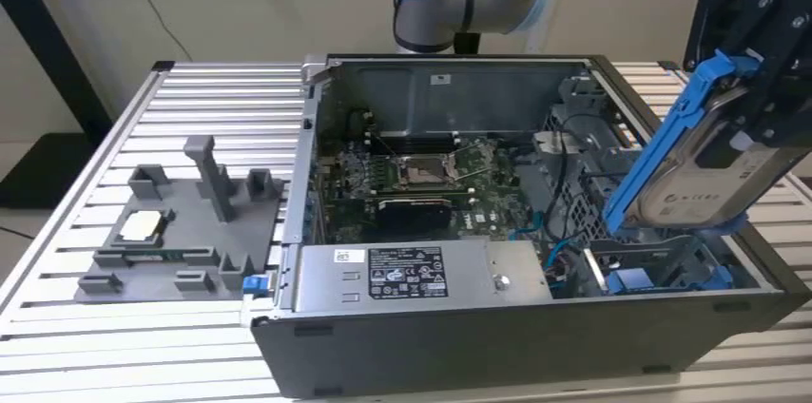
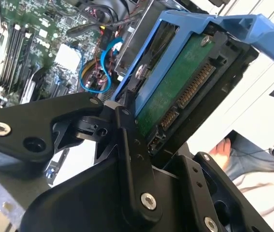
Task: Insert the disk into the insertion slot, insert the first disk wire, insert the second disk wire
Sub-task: 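Insert the disk into the insertion slot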
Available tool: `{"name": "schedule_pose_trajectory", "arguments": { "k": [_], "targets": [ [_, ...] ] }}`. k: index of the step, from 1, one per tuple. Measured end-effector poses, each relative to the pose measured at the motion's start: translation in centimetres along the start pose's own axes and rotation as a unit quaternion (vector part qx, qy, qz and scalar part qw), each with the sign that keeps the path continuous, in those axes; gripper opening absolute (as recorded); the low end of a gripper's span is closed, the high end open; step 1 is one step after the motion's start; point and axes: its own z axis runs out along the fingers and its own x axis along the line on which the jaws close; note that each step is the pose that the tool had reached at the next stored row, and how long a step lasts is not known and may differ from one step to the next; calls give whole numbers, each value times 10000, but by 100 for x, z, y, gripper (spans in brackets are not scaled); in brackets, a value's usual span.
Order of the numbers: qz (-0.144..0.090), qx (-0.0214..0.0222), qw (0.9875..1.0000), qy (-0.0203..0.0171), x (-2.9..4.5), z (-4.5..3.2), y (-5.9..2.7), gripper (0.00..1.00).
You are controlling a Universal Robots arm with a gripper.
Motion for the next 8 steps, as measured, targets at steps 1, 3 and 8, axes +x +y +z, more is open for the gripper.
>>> {"name": "schedule_pose_trajectory", "arguments": {
  "k": [1,3,8],
  "targets": [
    [0,1,10000,-2,3,18,-1,33],
    [0,2,10000,-3,10,55,-5,33],
    [-1,2,10000,-6,27,146,-18,33]
  ]
}}
